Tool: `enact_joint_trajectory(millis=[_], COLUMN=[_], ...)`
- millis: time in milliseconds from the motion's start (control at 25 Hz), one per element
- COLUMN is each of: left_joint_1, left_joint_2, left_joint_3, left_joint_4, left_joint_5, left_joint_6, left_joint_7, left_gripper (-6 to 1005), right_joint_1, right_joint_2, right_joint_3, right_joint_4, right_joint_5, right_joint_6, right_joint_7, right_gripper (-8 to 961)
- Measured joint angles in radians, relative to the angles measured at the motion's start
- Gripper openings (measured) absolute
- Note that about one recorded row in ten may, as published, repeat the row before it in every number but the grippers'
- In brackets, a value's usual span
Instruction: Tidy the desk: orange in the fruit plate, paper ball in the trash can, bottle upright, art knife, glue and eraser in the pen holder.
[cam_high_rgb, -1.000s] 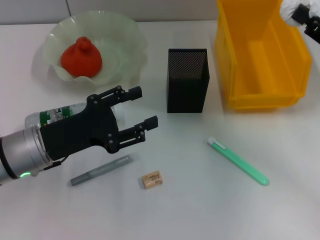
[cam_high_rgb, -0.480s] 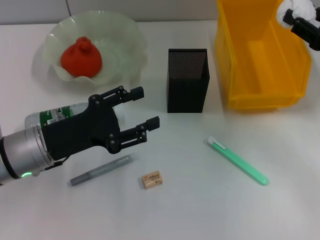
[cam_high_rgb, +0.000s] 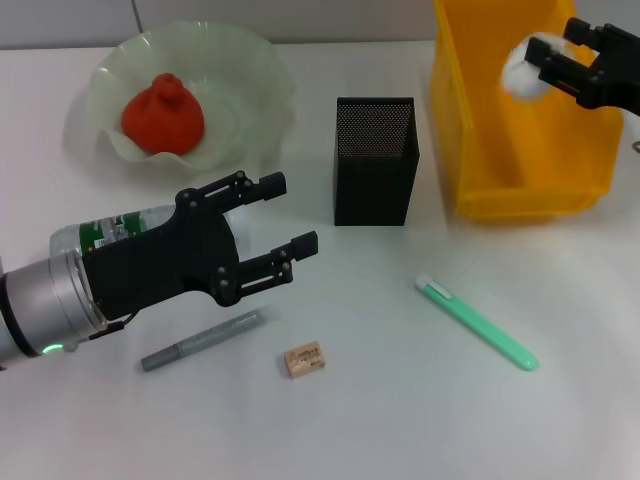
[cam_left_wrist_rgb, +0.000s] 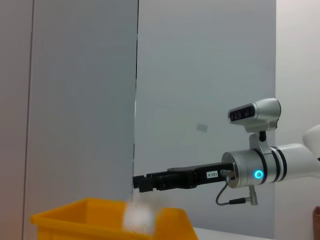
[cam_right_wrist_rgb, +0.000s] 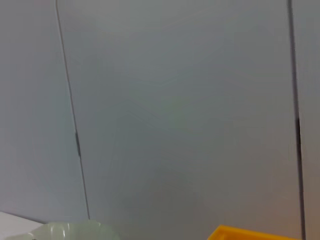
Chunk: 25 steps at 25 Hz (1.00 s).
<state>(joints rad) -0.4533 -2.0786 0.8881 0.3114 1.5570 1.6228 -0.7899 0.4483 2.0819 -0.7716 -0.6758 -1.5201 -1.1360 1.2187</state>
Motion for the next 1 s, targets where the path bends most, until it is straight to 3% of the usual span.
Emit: enact_joint_trajectory(millis=[520,720,800,1000], left_joint_1=[-0.007,-0.003,-0.003,-0.001], left_joint_2=[0.002,0.003,0.005,0.007], left_joint_3=[0.000,0.000,0.000,0.000], left_joint_4=[0.000,0.000,0.000,0.005], left_joint_5=[-0.005,-0.036,-0.044,-0.052], left_joint_6=[-0.002,-0.002,-0.002,-0.001], left_joint_7=[0.000,-0.005,-0.009,-0.013], left_gripper=[730,730,730,730], right_joint_1=[-0.004,-0.018,-0.024,-0.023], right_joint_2=[0.003,0.004,0.004,0.003], right_joint_3=[0.000,0.003,0.002,-0.021], right_joint_4=[0.011,0.078,0.173,0.321], right_joint_5=[0.005,0.079,0.139,0.129], right_joint_6=[-0.040,-0.229,-0.370,-0.527], right_joint_7=[-0.002,-0.070,-0.198,-0.415], right_gripper=[637,640,641,644])
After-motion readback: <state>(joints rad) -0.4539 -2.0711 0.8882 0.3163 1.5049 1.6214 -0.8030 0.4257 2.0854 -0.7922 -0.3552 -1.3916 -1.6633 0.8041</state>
